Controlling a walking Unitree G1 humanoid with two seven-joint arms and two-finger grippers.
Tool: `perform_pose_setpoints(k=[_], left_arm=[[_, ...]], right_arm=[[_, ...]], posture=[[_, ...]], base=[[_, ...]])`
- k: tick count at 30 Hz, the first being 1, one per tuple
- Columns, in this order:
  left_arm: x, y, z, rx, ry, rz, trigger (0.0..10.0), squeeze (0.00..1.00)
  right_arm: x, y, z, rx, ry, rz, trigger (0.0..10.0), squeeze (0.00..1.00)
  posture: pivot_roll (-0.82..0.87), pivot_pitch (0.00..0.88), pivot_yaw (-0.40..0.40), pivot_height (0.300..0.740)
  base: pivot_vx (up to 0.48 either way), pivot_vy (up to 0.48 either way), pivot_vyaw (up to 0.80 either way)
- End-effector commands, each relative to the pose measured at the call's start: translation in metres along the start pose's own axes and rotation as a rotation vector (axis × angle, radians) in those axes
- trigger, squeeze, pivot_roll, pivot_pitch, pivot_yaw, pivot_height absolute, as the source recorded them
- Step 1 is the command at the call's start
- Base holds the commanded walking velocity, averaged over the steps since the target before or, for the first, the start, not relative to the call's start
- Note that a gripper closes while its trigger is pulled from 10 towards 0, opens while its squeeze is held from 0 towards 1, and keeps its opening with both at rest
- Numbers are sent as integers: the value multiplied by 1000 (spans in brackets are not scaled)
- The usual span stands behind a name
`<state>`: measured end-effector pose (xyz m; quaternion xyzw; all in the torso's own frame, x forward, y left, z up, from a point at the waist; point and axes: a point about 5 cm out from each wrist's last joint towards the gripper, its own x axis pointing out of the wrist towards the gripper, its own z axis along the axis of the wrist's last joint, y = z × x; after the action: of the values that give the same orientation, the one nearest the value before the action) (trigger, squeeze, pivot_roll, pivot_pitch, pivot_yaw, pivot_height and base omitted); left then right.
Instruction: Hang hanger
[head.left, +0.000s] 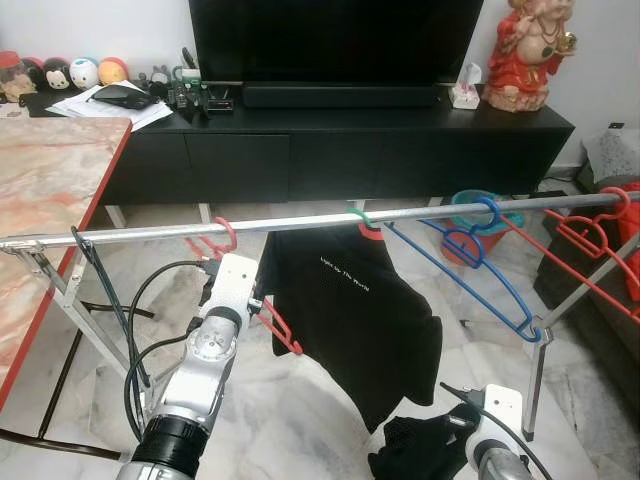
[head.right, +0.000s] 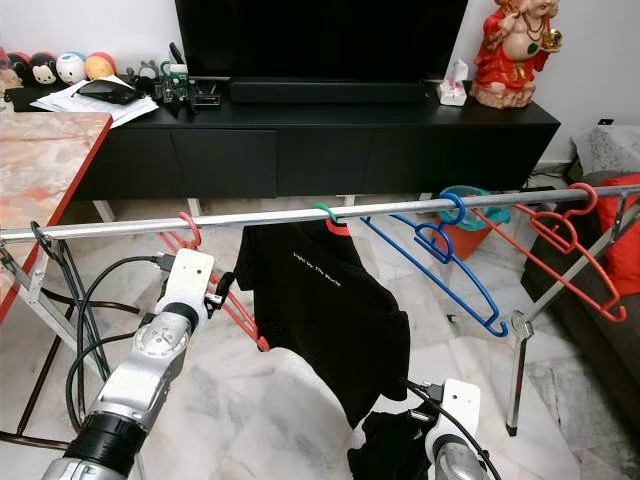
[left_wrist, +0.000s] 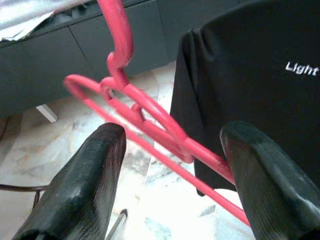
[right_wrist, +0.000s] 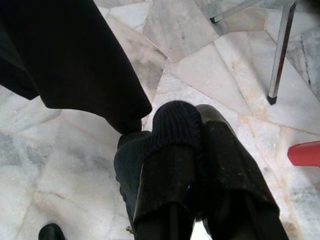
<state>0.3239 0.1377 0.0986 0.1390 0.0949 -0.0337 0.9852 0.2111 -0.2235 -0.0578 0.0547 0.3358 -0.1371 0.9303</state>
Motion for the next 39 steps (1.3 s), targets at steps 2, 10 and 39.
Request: perform_pose_setpoints(k=[2, 10, 39], left_arm=[[3, -2, 5, 2, -14, 0, 10000, 0], [9, -4, 8, -30, -5, 9, 10000, 0], [31, -8, 0, -98, 69, 89, 0, 0]], right_arm=[[2, -3, 7, 2, -15, -8, 10000, 0], [2, -3, 8, 3, -18, -6, 10000, 0], [3, -2, 9, 0, -23, 2, 10000, 0]], posture=[[11, 0, -84, 740], [7, 0, -86, 740], [-6, 0, -89, 740]], base=[[0, 0, 0], [0, 0, 0], [0, 0, 0]])
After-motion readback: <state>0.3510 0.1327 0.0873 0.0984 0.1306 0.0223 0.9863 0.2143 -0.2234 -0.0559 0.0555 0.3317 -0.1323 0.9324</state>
